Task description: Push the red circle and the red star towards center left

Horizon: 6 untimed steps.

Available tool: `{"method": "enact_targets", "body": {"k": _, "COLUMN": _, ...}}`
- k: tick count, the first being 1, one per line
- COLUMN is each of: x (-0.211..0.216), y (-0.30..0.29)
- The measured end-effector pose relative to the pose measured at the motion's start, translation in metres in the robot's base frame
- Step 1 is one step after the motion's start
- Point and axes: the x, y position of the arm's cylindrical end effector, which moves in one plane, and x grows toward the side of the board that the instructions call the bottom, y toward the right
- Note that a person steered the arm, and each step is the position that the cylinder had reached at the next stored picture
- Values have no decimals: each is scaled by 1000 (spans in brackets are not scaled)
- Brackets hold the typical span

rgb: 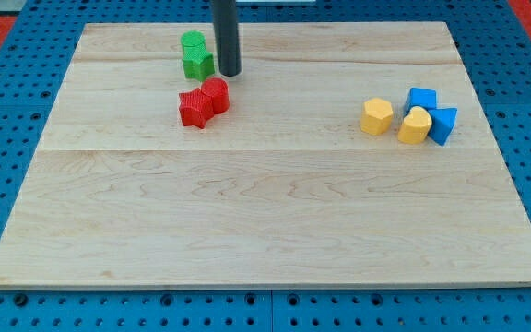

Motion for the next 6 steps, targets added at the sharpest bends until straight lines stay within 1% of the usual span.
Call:
{"method": "enact_targets", "body": {"k": 2, "x": 19, "y": 0}}
{"method": "enact_targets", "body": {"k": 4, "x": 39, "y": -27}}
{"method": "enact_targets", "body": {"k": 6, "x": 68, "y": -50}}
